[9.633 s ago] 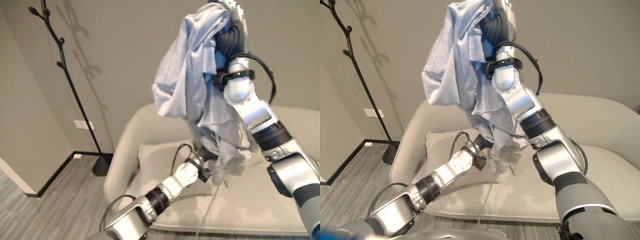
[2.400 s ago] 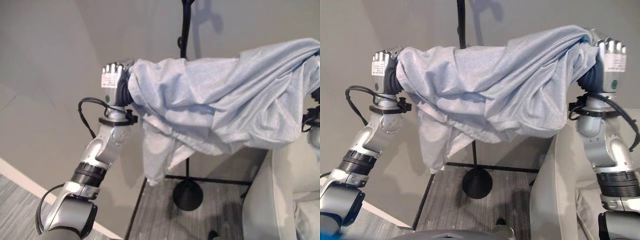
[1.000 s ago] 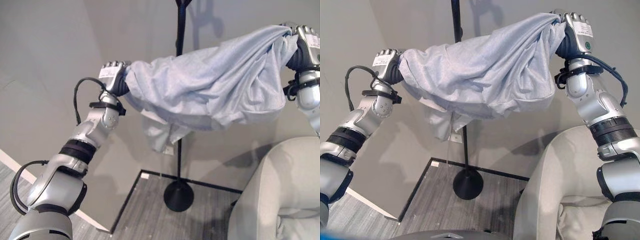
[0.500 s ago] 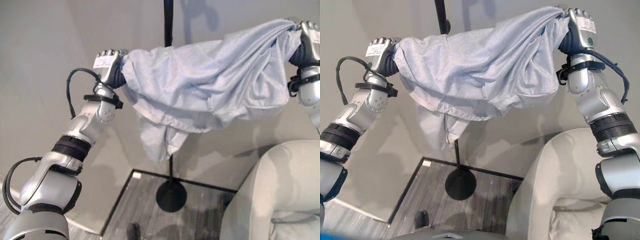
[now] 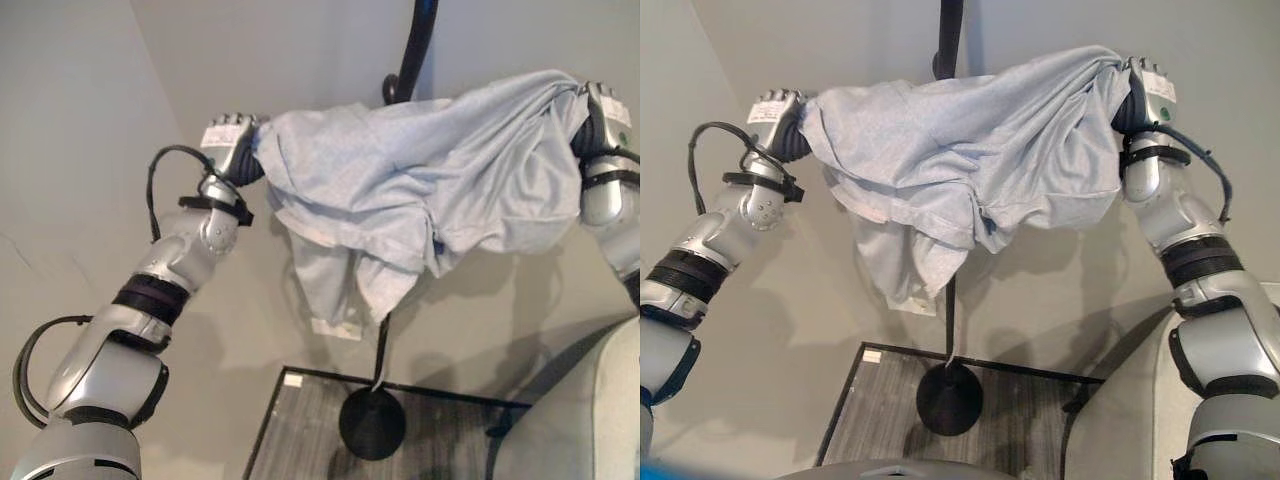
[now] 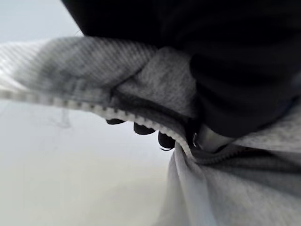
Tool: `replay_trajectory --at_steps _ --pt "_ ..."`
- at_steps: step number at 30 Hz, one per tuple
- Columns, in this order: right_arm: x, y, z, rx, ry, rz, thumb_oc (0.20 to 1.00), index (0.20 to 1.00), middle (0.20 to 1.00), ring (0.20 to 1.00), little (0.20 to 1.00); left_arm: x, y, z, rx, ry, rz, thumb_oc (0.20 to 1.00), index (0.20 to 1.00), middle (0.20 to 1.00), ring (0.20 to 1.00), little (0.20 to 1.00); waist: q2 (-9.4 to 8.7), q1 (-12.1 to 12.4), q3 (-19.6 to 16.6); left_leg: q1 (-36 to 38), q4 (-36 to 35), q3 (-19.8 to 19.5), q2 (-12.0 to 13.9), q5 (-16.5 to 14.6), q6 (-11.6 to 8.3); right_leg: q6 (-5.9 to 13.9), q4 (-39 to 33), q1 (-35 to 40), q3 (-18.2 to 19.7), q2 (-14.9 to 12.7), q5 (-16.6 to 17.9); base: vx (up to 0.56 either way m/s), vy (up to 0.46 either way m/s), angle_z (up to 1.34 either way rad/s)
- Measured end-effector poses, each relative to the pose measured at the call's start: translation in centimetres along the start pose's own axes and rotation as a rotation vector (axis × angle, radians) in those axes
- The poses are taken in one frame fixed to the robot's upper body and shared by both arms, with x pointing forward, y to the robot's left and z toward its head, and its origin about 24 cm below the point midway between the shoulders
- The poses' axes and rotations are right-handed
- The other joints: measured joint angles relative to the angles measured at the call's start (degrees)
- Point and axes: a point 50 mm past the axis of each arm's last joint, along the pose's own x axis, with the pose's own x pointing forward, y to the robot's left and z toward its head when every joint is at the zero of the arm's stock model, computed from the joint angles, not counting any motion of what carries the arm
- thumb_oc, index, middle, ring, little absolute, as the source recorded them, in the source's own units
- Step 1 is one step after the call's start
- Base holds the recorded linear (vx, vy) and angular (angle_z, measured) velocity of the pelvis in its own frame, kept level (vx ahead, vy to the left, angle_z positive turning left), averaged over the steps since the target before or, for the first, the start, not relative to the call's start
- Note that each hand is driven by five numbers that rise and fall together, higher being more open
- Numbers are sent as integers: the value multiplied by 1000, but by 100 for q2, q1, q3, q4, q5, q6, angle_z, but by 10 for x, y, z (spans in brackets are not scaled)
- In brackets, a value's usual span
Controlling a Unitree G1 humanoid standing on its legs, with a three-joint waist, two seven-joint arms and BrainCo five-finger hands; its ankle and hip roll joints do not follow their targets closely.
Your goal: Hang the clothes on the sofa on the clothes rack.
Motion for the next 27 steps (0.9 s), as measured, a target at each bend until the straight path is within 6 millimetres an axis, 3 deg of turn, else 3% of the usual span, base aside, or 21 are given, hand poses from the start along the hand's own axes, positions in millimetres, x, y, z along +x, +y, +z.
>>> replay_trajectory --at_steps 1,6,13,18,20,21,24,25,26,27 --pt "-16 20 -10 17 43 76 200 200 200 200 200 -17 -17 -1 -33 23 -54 200 200 200 200 200 42 -10 -41 -73 0 -15 55 -26 -39 5 25 -104 1 58 -5 -30 -17 0" --pt "-91 76 -44 82 209 292 200 200 200 200 200 -70 -60 18 -238 66 -162 200 200 200 200 200 67 -14 -57 -443 211 -42 164 -119 -174 -79 254 -483 18 94 -70 -19 -24 0" --pt "-124 92 -41 158 237 327 200 200 200 200 200 -107 -84 25 -396 196 -173 200 200 200 200 200 65 -31 -19 -437 273 -31 219 -114 -166 -101 300 -479 15 123 -65 -10 -54 -2" --pt "-158 129 -26 281 317 387 200 200 200 200 200 -134 -114 44 -599 339 -197 200 200 200 200 200 35 -15 85 -285 284 -62 250 -119 -173 -127 199 -265 -20 166 -56 -8 -54 2" --pt "-166 142 -16 359 374 354 200 200 200 200 200 -136 -124 54 -809 483 -130 457 457 457 457 457 5 -26 114 -230 324 -84 258 -122 -177 -95 156 -170 -44 176 -28 -24 -26 5" --pt "-169 149 -11 379 382 366 200 200 200 200 200 -140 -130 58 -862 524 -132 1000 1000 1000 1000 1000 3 -26 116 -235 330 -85 269 -124 -180 -102 148 -173 -42 187 -24 -31 -34 1" --pt "-183 167 3 480 451 386 200 200 200 200 200 -164 -148 60 -1087 764 -127 1000 1000 1000 1000 1000 23 -45 188 -236 352 -95 304 -110 -178 -123 121 -154 -50 226 -5 -40 -36 1" --pt "-194 177 13 541 489 407 470 470 470 470 470 -183 -157 62 -1186 873 -144 1000 1000 1000 1000 1000 27 -49 204 -218 352 -103 304 -113 -180 -124 96 -95 -63 228 -6 0 0 0" --pt "-197 181 17 563 497 420 834 834 834 834 834 -190 -160 65 -1214 899 -172 1000 1000 1000 1000 1000 29 -55 224 -209 352 -105 305 -113 -180 -124 92 -97 -63 230 -6 -38 -21 3" --pt "-201 188 27 629 525 434 1000 1000 1000 1000 1000 -202 -167 71 -1268 949 -216 1000 1000 1000 1000 1000 64 -41 281 -205 352 -105 313 -111 -179 -130 91 -93 -65 236 -2 0 0 0"
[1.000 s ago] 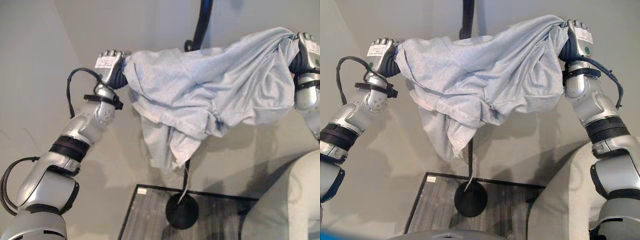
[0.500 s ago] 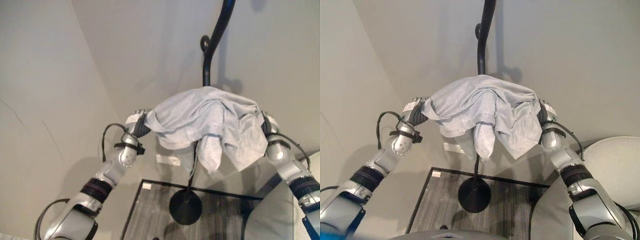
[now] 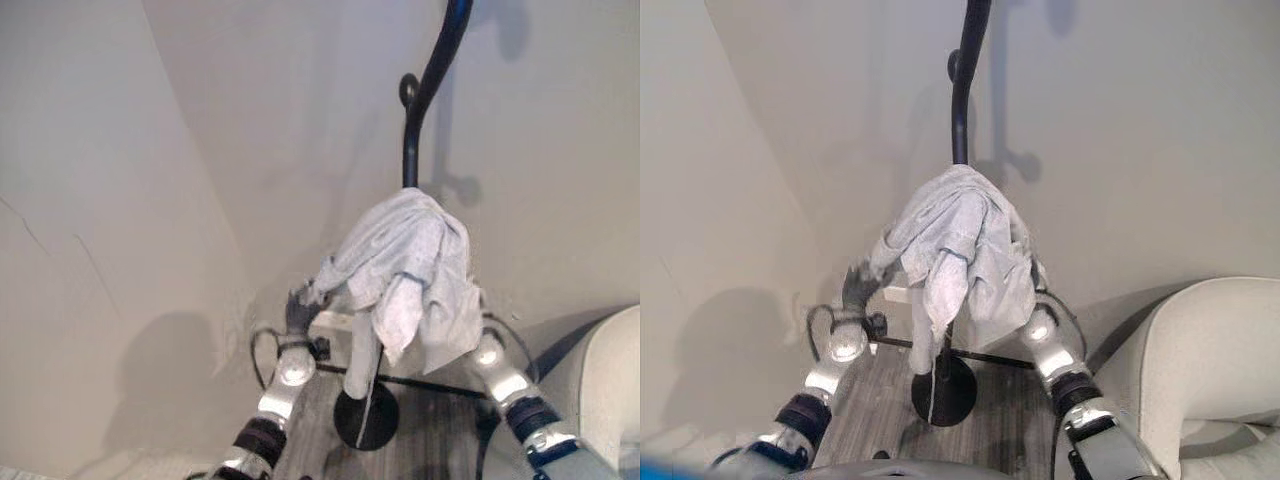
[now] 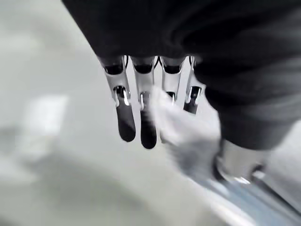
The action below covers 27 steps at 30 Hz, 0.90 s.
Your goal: Hang the clothes on the sofa on the clothes rack.
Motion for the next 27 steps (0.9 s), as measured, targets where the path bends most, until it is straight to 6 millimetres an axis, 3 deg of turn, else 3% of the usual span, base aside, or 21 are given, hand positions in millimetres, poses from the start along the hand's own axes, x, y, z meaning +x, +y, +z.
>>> replay_trajectory --at_steps 3,7,13,15,19,24,26,27 --pt "-7 15 -7 100 75 61 1000 1000 1000 1000 1000 -7 6 -21 -65 119 21 1000 1000 1000 1000 1000 16 19 41 40 -7 19 6 -4 -4 -4 -2 27 16 3 2 -30 -14 -2" --pt "-16 19 -21 216 167 97 1000 1000 1000 1000 1000 -11 18 -38 -111 214 77 1000 1000 1000 1000 1000 29 14 87 117 -9 40 10 -5 -4 -20 -60 110 29 10 23 -32 -11 -3" --pt "-35 9 -55 382 342 74 1000 1000 1000 1000 1000 -23 67 -70 -194 370 297 1000 1000 1000 1000 1000 51 -4 85 198 -27 117 78 -13 -18 -51 -188 197 93 82 92 -19 -9 -7" --pt "-46 -4 -74 393 407 24 1000 1000 1000 1000 1000 -37 86 -90 -222 450 395 1000 1000 1000 1000 1000 59 17 78 319 -67 138 74 -13 -19 -49 -225 305 103 82 89 -15 -9 -4" --pt "-83 -31 -121 366 595 -71 1000 1000 1000 1000 1000 -70 118 -116 -279 561 554 1000 1000 1000 1000 1000 84 22 53 347 -103 143 82 -19 -45 -60 -290 349 102 97 96 0 0 0" --pt "-122 -53 -153 358 719 -156 1000 1000 1000 1000 1000 -102 142 -140 -254 696 634 1000 1000 1000 1000 1000 90 -89 -56 350 -105 135 95 -17 -49 -62 -300 365 98 113 98 -6 -2 0" --pt "-136 -55 -165 414 778 -223 1000 1000 1000 1000 1000 -111 150 -145 -273 726 681 1000 1000 1000 1000 1000 63 -112 -114 353 -101 132 110 -17 -65 -65 -297 367 99 125 97 0 0 0" --pt "-156 -53 -183 516 902 -332 1000 1000 1000 1000 1000 -118 155 -149 -281 750 711 1000 1000 1000 1000 1000 28 -118 -179 355 -98 133 123 -37 -93 -74 -287 368 104 135 89 0 0 0"
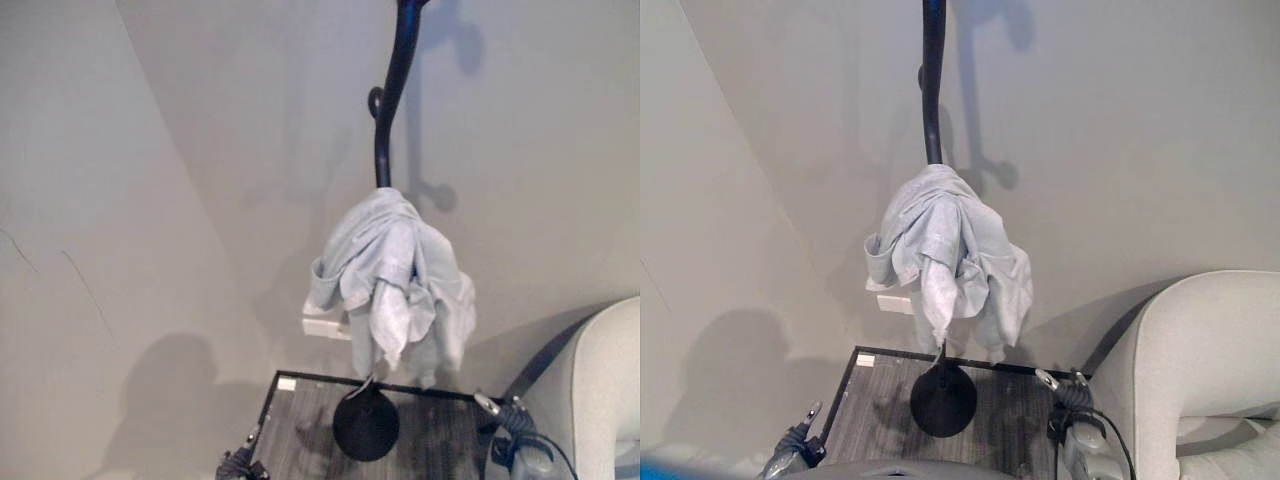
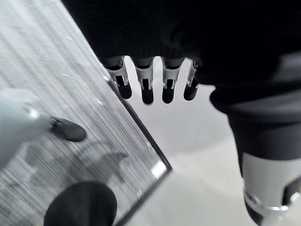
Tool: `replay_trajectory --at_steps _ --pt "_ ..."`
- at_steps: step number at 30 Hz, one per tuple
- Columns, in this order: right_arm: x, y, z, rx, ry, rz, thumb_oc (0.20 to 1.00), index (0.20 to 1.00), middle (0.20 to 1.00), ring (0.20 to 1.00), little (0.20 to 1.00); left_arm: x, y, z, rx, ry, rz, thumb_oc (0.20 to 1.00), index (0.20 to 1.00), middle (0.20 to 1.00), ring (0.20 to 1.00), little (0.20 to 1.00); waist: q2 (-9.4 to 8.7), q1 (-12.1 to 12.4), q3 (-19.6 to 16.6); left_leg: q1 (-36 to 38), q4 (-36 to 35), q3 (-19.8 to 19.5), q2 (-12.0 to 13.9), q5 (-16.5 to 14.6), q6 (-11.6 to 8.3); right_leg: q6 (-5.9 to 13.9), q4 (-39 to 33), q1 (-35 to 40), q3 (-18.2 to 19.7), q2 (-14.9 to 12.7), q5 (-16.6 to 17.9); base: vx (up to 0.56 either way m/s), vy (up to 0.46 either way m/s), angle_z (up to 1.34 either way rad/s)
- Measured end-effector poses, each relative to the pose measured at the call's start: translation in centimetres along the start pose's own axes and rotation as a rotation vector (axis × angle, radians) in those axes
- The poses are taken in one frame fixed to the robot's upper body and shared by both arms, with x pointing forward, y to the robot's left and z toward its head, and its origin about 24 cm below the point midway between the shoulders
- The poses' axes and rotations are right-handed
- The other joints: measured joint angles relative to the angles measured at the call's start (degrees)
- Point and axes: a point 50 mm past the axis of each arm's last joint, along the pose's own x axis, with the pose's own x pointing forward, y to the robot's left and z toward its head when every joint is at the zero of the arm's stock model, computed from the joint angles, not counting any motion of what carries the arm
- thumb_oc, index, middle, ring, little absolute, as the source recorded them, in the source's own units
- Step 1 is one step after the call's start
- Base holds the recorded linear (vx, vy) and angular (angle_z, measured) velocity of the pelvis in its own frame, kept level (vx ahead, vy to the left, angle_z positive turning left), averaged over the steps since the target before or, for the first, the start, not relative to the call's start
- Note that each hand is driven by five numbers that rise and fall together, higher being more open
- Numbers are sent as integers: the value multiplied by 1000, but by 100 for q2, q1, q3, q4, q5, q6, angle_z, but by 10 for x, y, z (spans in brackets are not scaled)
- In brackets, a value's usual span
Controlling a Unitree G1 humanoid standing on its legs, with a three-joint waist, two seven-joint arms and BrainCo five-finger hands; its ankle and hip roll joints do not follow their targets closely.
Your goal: Hang the clothes on the sofa on the clothes rack.
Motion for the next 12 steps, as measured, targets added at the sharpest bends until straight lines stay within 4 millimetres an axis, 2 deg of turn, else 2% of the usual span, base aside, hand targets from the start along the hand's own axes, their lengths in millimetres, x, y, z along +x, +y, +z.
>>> replay_trajectory --at_steps 2,5,7,11,12 --pt "-2 -8 -19 67 93 -50 1000 1000 1000 1000 1000 0 3 -3 5 13 6 1000 1000 1000 1000 1000 -9 20 -28 -6 -4 -3 2 -12 -17 -31 9 -8 1 0 -21 0 0 0" --pt "-15 -24 -72 304 344 -196 1000 1000 1000 1000 1000 0 17 -19 -22 89 58 1000 1000 1000 1000 1000 -20 12 -126 -10 3 -8 0 -45 -62 2 18 -5 6 -11 -45 0 0 0" --pt "-26 -30 -94 371 461 -253 1000 1000 1000 1000 1000 -1 19 -24 -18 110 63 1000 1000 1000 1000 1000 -23 23 -149 -14 6 -13 -3 -51 -68 0 78 -33 7 -17 -71 0 0 0" --pt "-44 -42 -120 458 602 -352 1000 1000 1000 1000 1000 -2 19 -29 6 127 48 1000 1000 1000 1000 1000 10 45 -181 -28 21 -22 -16 -55 -69 2 231 -94 10 -44 -144 0 0 0" --pt "-49 -46 -126 532 646 -397 1000 1000 1000 1000 1000 -3 16 -32 30 136 20 1000 1000 1000 1000 1000 27 29 -210 -28 24 -25 -22 -59 -72 1 241 -97 8 -50 -147 0 0 0"
